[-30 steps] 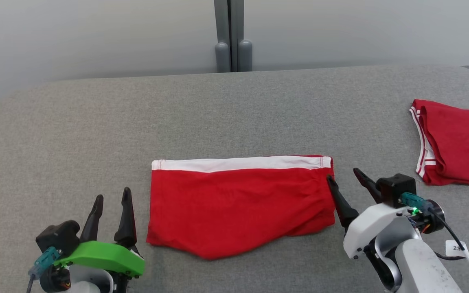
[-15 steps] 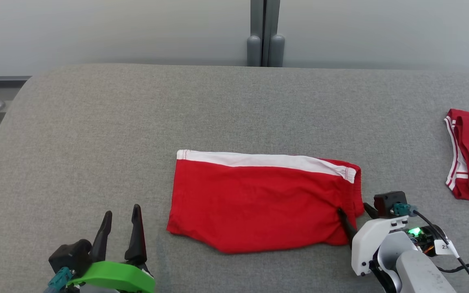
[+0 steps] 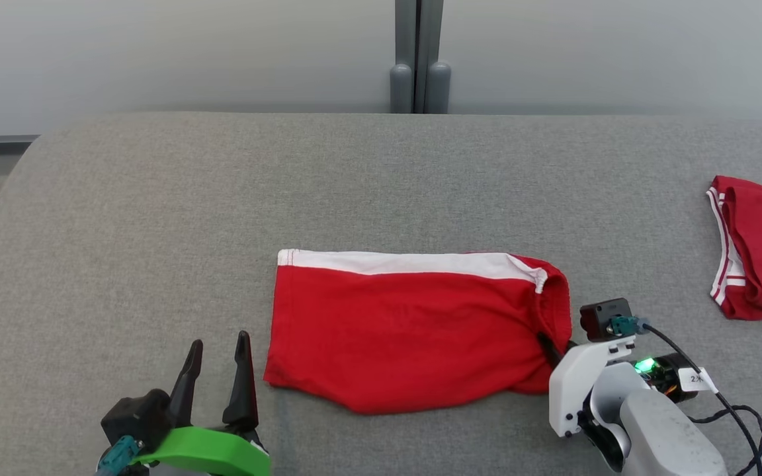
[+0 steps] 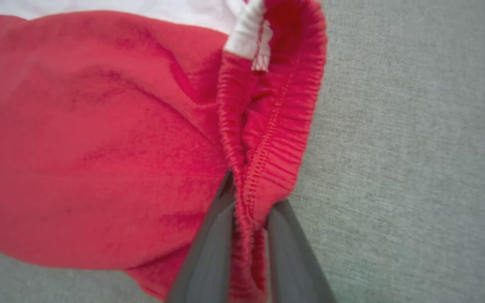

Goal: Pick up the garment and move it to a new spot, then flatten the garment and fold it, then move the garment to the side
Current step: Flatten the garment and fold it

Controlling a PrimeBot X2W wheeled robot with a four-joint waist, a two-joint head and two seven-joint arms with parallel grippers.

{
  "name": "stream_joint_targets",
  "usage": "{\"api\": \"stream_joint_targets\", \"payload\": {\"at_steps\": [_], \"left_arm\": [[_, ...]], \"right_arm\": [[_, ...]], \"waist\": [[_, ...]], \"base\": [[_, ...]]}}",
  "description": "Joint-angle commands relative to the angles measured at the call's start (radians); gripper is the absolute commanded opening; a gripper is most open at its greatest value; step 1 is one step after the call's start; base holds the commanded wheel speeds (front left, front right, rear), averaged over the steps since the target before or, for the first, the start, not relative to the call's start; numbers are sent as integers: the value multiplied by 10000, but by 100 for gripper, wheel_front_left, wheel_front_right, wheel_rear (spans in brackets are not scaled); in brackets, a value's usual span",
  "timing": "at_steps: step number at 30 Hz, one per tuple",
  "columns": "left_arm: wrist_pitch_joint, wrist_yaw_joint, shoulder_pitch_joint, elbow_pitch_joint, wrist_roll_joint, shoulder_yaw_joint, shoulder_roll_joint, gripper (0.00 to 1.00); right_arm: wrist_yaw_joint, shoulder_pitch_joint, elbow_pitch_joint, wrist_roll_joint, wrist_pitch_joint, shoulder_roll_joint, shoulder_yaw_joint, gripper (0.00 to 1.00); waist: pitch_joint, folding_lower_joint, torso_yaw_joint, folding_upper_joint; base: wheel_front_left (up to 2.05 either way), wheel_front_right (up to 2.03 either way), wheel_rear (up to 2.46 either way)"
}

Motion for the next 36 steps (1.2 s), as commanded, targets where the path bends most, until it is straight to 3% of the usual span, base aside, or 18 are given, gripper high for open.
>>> {"api": "stream_joint_targets", "payload": {"at_steps": [1,16,29,36], "left_arm": [[-25,-62,181,19,73,41,-31,100],[-25,-255,-32,89,307,201,-191,100],[-26,-359,-264,180,451,289,-243,100],[-26,-381,-394,164,407,262,-265,100]], "right_arm": [[-17,-172,100,39,-73,-58,-108,0],[-17,-257,-757,118,826,-1166,-935,0],[-16,-185,-2780,1580,1527,-329,790,0],[-16,-566,-3111,2126,1614,-68,1815,0]], "waist": [[-76,0,-196,0],[118,0,-921,0],[263,0,-709,0],[392,0,-389,0]], "base": [[0,0,0],[0,0,0],[0,0,0],[0,0,0]]}}
